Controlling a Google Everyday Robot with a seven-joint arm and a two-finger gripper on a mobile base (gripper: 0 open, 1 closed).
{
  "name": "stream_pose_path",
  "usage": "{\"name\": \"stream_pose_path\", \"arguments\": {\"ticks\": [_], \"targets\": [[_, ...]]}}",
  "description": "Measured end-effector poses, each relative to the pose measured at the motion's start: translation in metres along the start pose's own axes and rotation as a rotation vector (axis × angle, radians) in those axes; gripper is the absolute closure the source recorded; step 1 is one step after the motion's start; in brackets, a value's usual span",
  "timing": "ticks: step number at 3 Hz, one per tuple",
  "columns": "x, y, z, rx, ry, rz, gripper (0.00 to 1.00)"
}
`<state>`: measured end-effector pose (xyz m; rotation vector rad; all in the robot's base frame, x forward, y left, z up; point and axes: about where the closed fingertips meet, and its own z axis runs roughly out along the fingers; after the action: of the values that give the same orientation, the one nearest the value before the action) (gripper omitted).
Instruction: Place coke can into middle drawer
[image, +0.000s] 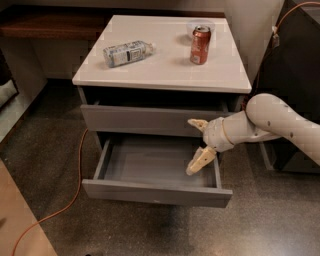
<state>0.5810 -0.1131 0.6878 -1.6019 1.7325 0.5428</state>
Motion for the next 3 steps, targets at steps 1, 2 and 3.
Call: {"name": "stream_pose_path", "arguments": {"ticks": [1,2,3], "targets": [[-0.002,0.000,-0.003,0.000,-0.007,0.004,0.00],[-0.017,-0.006,-0.034,0.002,-0.064,0.038,0.00],[-0.038,-0.017,-0.071,0.015,-0.106,0.056,0.00]]}}
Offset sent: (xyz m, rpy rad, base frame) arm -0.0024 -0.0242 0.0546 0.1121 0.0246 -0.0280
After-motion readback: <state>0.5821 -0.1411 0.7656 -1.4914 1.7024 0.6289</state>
